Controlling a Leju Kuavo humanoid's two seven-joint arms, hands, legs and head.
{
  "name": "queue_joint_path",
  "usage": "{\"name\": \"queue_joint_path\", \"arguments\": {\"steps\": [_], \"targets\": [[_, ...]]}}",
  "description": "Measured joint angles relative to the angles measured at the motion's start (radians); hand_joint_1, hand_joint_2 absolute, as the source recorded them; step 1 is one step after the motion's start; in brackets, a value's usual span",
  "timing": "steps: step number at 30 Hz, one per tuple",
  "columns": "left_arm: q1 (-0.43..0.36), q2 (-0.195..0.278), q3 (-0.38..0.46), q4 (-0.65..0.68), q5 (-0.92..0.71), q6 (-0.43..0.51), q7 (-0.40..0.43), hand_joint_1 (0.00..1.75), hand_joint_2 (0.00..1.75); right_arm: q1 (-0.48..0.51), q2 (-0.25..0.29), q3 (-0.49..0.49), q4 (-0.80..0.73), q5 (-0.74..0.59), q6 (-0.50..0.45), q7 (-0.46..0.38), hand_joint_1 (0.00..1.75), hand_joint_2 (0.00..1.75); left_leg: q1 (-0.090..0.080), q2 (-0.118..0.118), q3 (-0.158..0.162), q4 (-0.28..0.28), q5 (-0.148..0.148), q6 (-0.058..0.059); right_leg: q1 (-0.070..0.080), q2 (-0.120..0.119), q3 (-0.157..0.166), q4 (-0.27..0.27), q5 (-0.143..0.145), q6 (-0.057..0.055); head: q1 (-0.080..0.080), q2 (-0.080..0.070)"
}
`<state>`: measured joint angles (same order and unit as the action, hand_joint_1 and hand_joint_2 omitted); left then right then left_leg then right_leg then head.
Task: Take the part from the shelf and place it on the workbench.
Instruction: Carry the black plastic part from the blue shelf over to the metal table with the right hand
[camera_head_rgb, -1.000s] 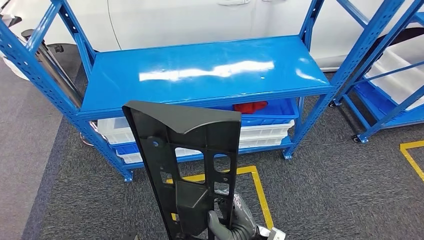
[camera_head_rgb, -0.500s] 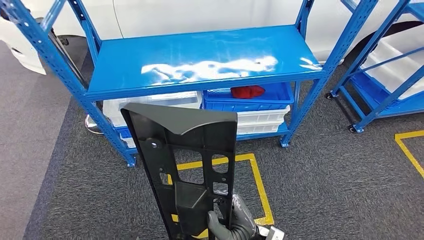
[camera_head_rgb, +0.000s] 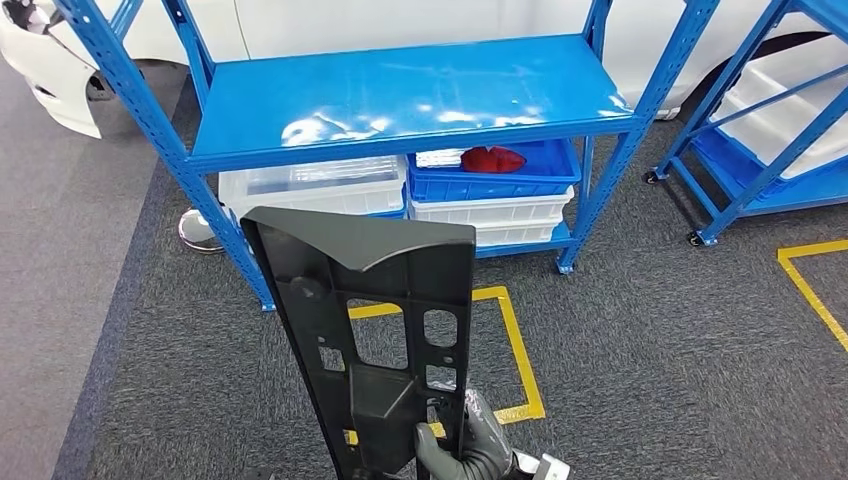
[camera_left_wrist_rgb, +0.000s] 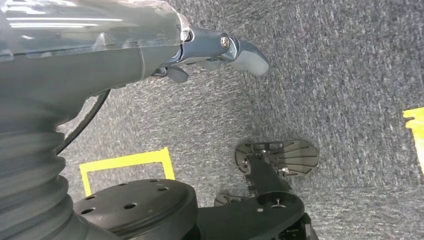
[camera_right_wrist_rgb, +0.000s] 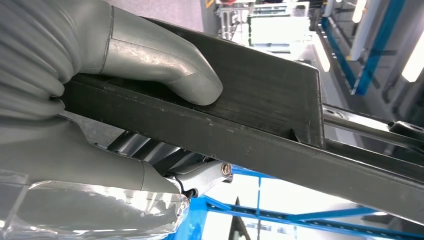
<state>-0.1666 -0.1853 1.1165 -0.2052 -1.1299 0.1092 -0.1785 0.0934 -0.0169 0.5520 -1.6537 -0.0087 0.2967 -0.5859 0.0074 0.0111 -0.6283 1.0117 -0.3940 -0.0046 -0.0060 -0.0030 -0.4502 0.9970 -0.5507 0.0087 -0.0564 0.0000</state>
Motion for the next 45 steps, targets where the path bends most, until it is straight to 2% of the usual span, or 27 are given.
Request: {"name": "queue_joint_path", "arguments": {"steps": [2,3,5,7,8,9,11,13,14,15,17,19,22,23,24,25,28,30,32,34,37,38,39,40,41,43,45], "targets": [[0.002,0.0,0.0,0.0,0.001,0.0,-0.002,0.0,1.75,0.001,0.002,0.0,0.0,0.0,0.001,0.002,1.71,1.75,0.003,-0.001,-0.004,-0.002,0.01,-0.013,0.001,-0.001,-0.006,-0.012,0.009,-0.02,0.0,0.0],[0.004,0.0,0.0,0.0,0.002,0.0,-0.002,0.0,1.75,0.001,0.004,0.0,0.0,0.0,0.003,0.003,1.71,1.75,0.005,-0.001,-0.01,0.008,-0.003,-0.018,0.001,-0.002,-0.012,-0.014,0.019,-0.029,0.0,0.0],[0.009,0.001,0.0,0.0,0.004,0.002,-0.005,0.0,1.75,0.002,0.009,0.0,0.0,0.0,0.01,0.007,1.71,1.75,0.007,-0.003,-0.038,0.085,-0.075,-0.023,-0.001,-0.005,-0.026,-0.017,0.037,-0.043,0.0,0.0],[0.012,0.001,0.0,0.0,0.006,0.003,-0.008,0.0,1.75,0.003,0.011,0.0,0.002,-0.002,0.018,0.016,1.71,1.75,0.007,-0.003,-0.076,0.214,-0.153,-0.027,0.002,-0.005,-0.045,-0.014,0.051,-0.048,0.0,0.0],[0.014,0.001,0.0,0.0,0.007,0.004,-0.01,0.0,1.75,0.003,0.012,0.0,0.004,-0.004,0.022,0.02,1.71,1.75,0.008,-0.003,-0.084,0.258,-0.167,-0.029,0.003,-0.002,-0.055,-0.012,0.056,-0.047,0.0,0.0],[0.015,0.001,0.0,0.0,0.007,0.004,-0.011,0.0,1.75,0.004,0.012,-0.001,0.006,-0.008,0.026,0.025,1.71,1.75,0.008,-0.003,-0.075,0.268,-0.162,-0.03,0.004,0.002,-0.064,-0.008,0.061,-0.045,0.0,0.0],[0.018,0.001,0.0,0.0,0.006,0.004,-0.012,0.0,1.75,0.004,0.013,-0.002,0.012,-0.021,0.034,0.032,1.71,1.75,0.008,-0.011,-0.002,0.175,-0.117,-0.026,0.004,0.013,-0.079,0.0,0.067,-0.04,0.0,0.0],[0.018,0.002,0.0,0.0,0.003,0.004,-0.011,0.0,1.75,0.003,0.013,-0.003,0.017,-0.032,0.038,0.037,1.71,1.75,0.008,-0.045,0.083,0.047,-0.09,-0.017,0.003,0.025,-0.092,0.009,0.07,-0.033,0.0,0.0],[0.019,0.003,0.0,0.0,0.001,0.004,-0.01,0.0,1.75,0.002,0.013,-0.004,0.019,-0.036,0.038,0.038,1.71,1.75,0.007,-0.058,0.104,0.009,-0.088,-0.013,0.003,0.032,-0.097,0.012,0.073,-0.028,0.0,0.0],[0.02,0.004,0.0,0.0,0.0,0.004,-0.008,0.0,1.75,0.002,0.013,-0.005,0.021,-0.038,0.038,0.038,1.71,1.75,0.006,-0.064,0.112,-0.006,-0.091,-0.01,0.002,0.04,-0.102,0.014,0.077,-0.022,0.0,0.0],[0.019,0.004,0.0,0.0,-0.002,0.004,-0.003,0.0,1.75,0.003,0.013,-0.007,0.023,-0.042,0.037,0.039,1.71,1.75,0.007,-0.049,0.108,-0.015,-0.086,-0.003,0.001,0.054,-0.109,0.015,0.083,-0.009,0.0,0.0],[0.014,0.003,0.0,0.0,-0.003,0.003,-0.001,0.0,1.75,0.004,0.013,-0.01,0.024,-0.043,0.037,0.04,1.71,1.75,0.012,-0.03,0.106,-0.023,-0.078,0.01,0.001,0.044,-0.128,0.051,0.059,0.001,0.0,0.0],[0.014,0.002,0.0,0.0,-0.003,0.002,0.001,0.0,1.75,0.006,0.013,-0.012,0.025,-0.043,0.037,0.045,1.71,1.75,0.012,0.0,0.1,-0.025,-0.073,0.018,-0.004,0.017,-0.214,0.231,-0.032,0.014,0.0,0.0],[0.015,0.002,0.0,0.0,-0.004,0.002,0.001,0.0,1.75,0.008,0.013,-0.013,0.025,-0.043,0.037,0.048,1.71,1.75,0.011,0.011,0.098,-0.023,-0.073,0.018,-0.006,0.014,-0.236,0.278,-0.045,0.018,0.0,0.0],[0.016,0.002,0.0,0.0,-0.005,0.002,0.001,0.0,1.75,0.009,0.013,-0.014,0.026,-0.043,0.037,0.05,1.71,1.75,0.01,0.021,0.096,-0.022,-0.073,0.018,-0.008,0.012,-0.24,0.291,-0.039,0.02,0.0,0.0],[0.016,0.002,-0.001,0.0,-0.006,0.002,0.0,0.0,1.75,0.01,0.013,-0.016,0.026,-0.044,0.037,0.052,1.71,1.75,0.01,0.031,0.096,-0.02,-0.074,0.017,-0.009,0.006,-0.225,0.263,-0.014,0.02,0.0,0.0],[0.014,0.002,-0.002,0.0,-0.013,0.002,-0.001,0.0,1.75,0.011,0.014,-0.02,0.026,-0.048,0.036,0.053,1.71,1.75,0.007,0.054,0.096,-0.014,-0.078,0.009,-0.003,-0.046,-0.127,0.071,0.07,0.011,0.0,0.0],[0.014,0.002,-0.003,0.0,-0.015,0.002,0.001,0.0,1.75,0.014,0.014,-0.022,0.025,-0.051,0.036,0.053,1.71,1.75,0.002,0.069,0.094,-0.011,-0.079,-0.001,0.006,-0.064,-0.111,0.022,0.077,-0.003,0.0,0.0],[0.011,0.002,-0.003,0.0,-0.016,0.001,0.004,0.0,1.75,0.02,0.014,-0.026,0.025,-0.053,0.035,0.053,1.71,1.75,0.002,0.084,0.093,-0.01,-0.081,-0.013,0.007,-0.045,-0.117,0.018,0.082,-0.017,0.0,0.0],[0.007,0.002,-0.004,0.0,-0.015,0.001,0.005,0.0,1.75,0.024,0.016,-0.03,0.025,-0.054,0.035,0.053,1.71,1.75,0.006,0.06,0.083,0.018,-0.107,-0.023,0.003,-0.026,-0.12,0.012,0.09,-0.032,0.0,0.0],[0.01,0.002,-0.004,0.0,-0.012,0.001,0.005,0.0,1.75,0.025,0.022,-0.032,0.025,-0.055,0.037,0.053,1.71,1.75,0.009,0.007,0.011,0.187,-0.201,-0.027,0.004,0.004,-0.125,0.01,0.097,-0.044,0.0,0.0],[0.014,0.002,-0.004,0.0,-0.011,0.001,0.004,0.0,1.75,0.025,0.024,-0.033,0.025,-0.055,0.037,0.053,1.71,1.75,0.009,0.002,-0.014,0.243,-0.219,-0.027,0.005,0.016,-0.126,0.011,0.098,-0.046,0.0,0.0],[0.017,0.002,-0.004,0.0,-0.01,0.001,0.003,0.0,1.75,0.026,0.024,-0.033,0.025,-0.055,0.038,0.053,1.71,1.75,0.009,-0.001,-0.026,0.27,-0.22,-0.027,0.006,0.029,-0.127,0.012,0.098,-0.046,0.0,0.0],[0.02,0.002,-0.003,0.0,-0.009,0.001,0.002,0.0,1.75,0.026,0.024,-0.034,0.025,-0.055,0.039,0.053,1.71,1.75,0.009,-0.003,-0.021,0.258,-0.199,-0.025,0.006,0.043,-0.128,0.014,0.098,-0.046,0.0,0.0],[0.021,0.002,-0.003,0.0,-0.007,0.002,0.0,0.0,1.75,0.027,0.025,-0.034,0.025,-0.055,0.04,0.053,1.71,1.75,0.009,-0.007,0.002,0.209,-0.164,-0.022,0.006,0.056,-0.127,0.017,0.098,-0.045,0.0,0.0],[0.023,0.003,-0.003,0.0,-0.003,0.003,-0.002,0.0,1.75,0.026,0.026,-0.034,0.025,-0.055,0.043,0.053,1.71,1.75,0.01,-0.044,0.06,0.079,-0.104,-0.014,0.006,0.079,-0.13,0.024,0.096,-0.04,0.0,0.0],[0.026,0.005,-0.003,0.0,-0.001,0.004,-0.002,0.0,1.75,0.027,0.028,-0.035,0.025,-0.056,0.046,0.053,1.71,1.75,0.009,-0.078,0.088,0.011,-0.091,-0.008,0.003,0.099,-0.141,0.03,0.099,-0.028,0.0,0.0]]}}
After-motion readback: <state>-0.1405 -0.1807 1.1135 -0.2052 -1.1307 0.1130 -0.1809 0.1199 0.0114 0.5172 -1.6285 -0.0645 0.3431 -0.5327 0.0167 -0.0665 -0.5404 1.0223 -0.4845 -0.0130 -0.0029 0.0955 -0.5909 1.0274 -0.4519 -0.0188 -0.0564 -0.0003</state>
